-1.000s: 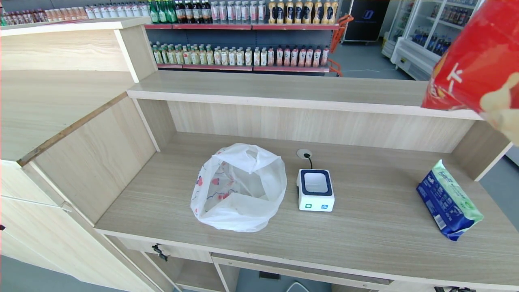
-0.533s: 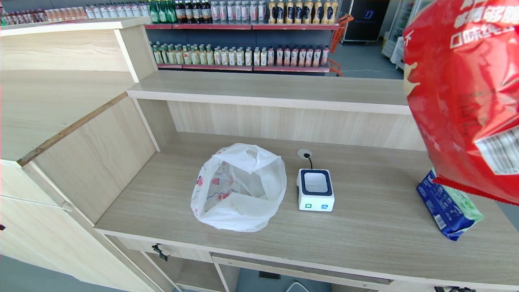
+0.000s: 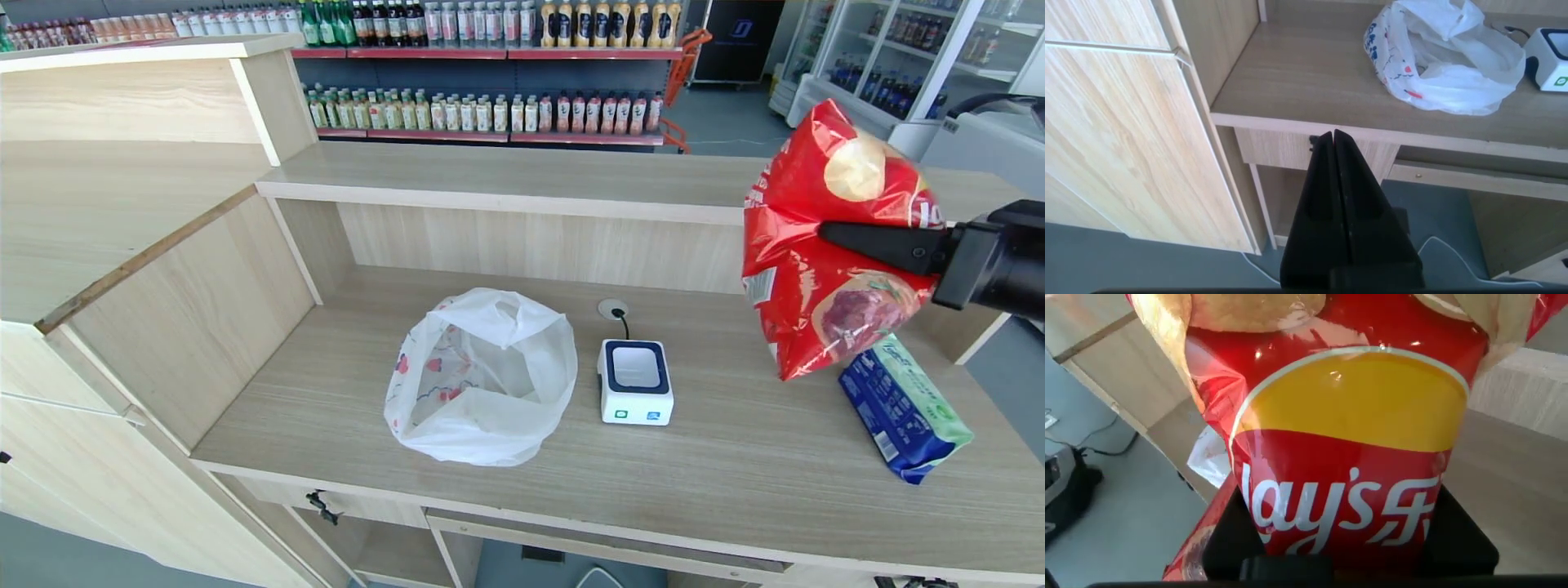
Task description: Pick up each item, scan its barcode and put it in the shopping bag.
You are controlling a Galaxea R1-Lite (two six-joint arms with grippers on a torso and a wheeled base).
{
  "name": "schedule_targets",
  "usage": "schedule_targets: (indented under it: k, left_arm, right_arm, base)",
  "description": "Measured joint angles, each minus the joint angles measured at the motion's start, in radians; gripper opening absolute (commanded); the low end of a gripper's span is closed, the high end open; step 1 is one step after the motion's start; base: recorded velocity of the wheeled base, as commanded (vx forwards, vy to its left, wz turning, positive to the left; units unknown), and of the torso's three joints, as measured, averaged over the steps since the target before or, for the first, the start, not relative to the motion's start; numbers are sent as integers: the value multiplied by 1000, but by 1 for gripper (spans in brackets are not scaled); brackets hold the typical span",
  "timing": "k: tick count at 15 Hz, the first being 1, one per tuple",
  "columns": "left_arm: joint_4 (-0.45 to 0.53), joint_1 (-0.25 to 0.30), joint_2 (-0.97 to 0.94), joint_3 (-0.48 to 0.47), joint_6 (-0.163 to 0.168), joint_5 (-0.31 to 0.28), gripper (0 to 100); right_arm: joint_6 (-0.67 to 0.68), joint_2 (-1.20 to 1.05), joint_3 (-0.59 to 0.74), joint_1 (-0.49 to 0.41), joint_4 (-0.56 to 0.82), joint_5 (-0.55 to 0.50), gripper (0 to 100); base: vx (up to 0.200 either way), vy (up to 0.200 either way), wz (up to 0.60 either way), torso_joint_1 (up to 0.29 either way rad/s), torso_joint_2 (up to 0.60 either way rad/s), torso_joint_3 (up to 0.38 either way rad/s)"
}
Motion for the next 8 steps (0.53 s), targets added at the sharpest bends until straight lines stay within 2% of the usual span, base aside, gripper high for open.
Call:
schedule_targets:
  k: [3, 6, 8]
  left_arm:
    - [0, 0, 0, 0, 0, 0, 0]
    - [0, 0, 0, 0, 0, 0, 0]
    - [0, 0, 0, 0, 0, 0, 0]
  right_arm:
    - [3, 32, 66, 25, 1, -226, 0]
    - [9, 85, 77, 34, 5, -372, 0]
    - [67, 122, 64, 69, 39, -449, 0]
  base:
    - [0, 0, 0, 0, 0, 0]
    - [0, 0, 0, 0, 0, 0]
    - [0, 0, 0, 0, 0, 0]
